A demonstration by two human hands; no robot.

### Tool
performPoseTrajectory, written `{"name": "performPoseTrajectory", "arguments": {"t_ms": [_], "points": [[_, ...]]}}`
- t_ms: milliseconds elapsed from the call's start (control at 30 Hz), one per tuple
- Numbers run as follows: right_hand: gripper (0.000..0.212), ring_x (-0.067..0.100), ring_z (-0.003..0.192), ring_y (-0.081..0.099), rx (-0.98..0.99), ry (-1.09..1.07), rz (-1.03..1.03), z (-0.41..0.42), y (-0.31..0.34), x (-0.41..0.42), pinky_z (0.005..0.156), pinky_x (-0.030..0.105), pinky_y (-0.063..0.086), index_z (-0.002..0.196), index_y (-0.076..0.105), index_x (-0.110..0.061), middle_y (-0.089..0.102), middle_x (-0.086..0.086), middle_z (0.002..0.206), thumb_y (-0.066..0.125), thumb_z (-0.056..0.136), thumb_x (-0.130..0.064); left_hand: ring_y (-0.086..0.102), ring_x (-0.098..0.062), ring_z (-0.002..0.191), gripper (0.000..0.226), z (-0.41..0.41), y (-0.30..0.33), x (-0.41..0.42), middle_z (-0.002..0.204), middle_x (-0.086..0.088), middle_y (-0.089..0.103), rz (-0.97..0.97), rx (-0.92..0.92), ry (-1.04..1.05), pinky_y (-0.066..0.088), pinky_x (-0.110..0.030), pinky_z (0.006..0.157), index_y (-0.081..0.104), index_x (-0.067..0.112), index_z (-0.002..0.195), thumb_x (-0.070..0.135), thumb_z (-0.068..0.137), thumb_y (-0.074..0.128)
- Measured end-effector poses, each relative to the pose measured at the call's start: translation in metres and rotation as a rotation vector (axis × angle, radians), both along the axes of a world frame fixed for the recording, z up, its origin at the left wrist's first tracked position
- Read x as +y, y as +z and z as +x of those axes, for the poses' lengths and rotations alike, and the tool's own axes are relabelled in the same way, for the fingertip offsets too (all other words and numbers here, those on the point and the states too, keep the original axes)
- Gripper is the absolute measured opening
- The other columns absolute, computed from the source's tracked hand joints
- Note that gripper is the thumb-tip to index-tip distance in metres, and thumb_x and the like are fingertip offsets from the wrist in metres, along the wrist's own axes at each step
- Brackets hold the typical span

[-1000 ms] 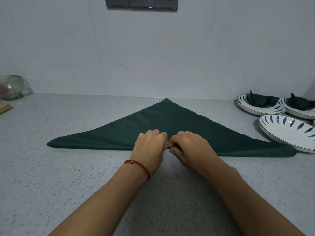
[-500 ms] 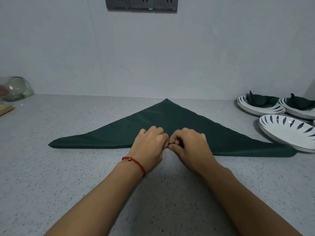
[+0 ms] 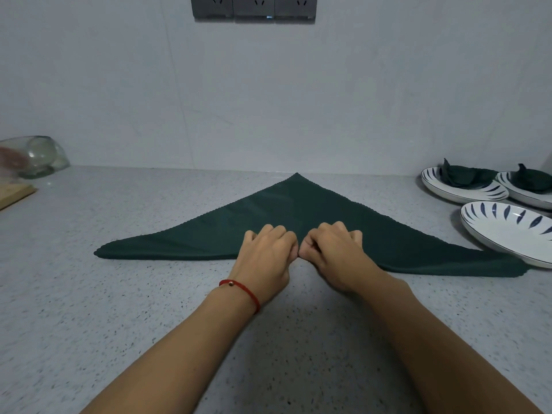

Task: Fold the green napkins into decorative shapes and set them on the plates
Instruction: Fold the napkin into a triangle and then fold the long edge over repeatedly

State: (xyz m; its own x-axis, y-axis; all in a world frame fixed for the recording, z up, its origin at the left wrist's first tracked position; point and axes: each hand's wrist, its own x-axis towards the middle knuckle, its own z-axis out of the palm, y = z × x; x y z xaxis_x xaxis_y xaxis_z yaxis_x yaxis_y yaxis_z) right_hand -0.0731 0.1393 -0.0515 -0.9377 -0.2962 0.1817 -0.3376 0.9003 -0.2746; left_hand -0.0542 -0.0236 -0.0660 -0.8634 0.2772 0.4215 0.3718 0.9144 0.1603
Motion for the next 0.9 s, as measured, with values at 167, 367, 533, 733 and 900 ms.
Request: {"name": "performPoseTrajectory", "arguments": {"t_ms": [167,367,533,733,900], "points": [[0.015,0.010,0.089,0.047,0.057,0.146,-0.088,0.008,0.004,0.007,0.088,0.036,0.037,0.083,0.057,-0.029,0.054,-0.012,0.085,0.057,0.097,-0.032,0.040,-0.014,0.088,0.018,-0.007,0.000,-0.001,0.088,0.011,0.045,0.039,-0.091,0.024,0.032,-0.033,0.082,0.048,0.029,0.083,0.022,0.099,0.042],[0.027,0.015,0.093,0.046,0.007,0.052,-0.014,-0.001,0.007,-0.003,0.087,0.039,0.038,0.073,0.054,-0.028,0.054,-0.010,0.087,0.049,0.098,-0.018,0.045,-0.013,0.088,0.015,-0.006,0.000,-0.006,0.090,0.011,0.051,0.098,-0.095,0.011,0.035,-0.034,0.084,0.056,0.028,0.087,0.027,0.100,0.047],[0.018,0.012,0.087,0.052,-0.049,0.054,-0.084,-0.002,0.010,0.002,0.092,0.040,0.036,0.081,0.061,-0.026,0.057,-0.010,0.081,0.053,0.098,-0.022,0.047,-0.013,0.085,0.013,-0.004,0.005,-0.006,0.086,0.011,0.052,0.056,-0.046,-0.005,0.038,-0.035,0.080,0.053,0.030,0.085,0.028,0.098,0.052],[0.015,0.012,0.083,0.050,0.107,0.163,-0.053,0.000,0.003,0.007,0.083,0.037,0.042,0.081,0.058,-0.027,0.054,-0.009,0.084,0.058,0.096,-0.030,0.046,-0.013,0.086,0.019,-0.009,0.006,0.001,0.084,0.010,0.049,0.112,-0.129,0.072,0.034,-0.034,0.083,0.055,0.026,0.079,0.016,0.093,0.048],[0.022,0.017,0.081,0.050,0.034,0.098,-0.073,-0.006,-0.001,0.002,0.075,0.033,0.037,0.078,0.054,-0.021,0.050,-0.006,0.084,0.051,0.099,-0.018,0.046,-0.012,0.089,0.009,-0.005,0.007,-0.003,0.090,0.012,0.052,0.109,-0.090,0.029,0.037,-0.035,0.084,0.057,0.028,0.092,0.027,0.098,0.051]]}}
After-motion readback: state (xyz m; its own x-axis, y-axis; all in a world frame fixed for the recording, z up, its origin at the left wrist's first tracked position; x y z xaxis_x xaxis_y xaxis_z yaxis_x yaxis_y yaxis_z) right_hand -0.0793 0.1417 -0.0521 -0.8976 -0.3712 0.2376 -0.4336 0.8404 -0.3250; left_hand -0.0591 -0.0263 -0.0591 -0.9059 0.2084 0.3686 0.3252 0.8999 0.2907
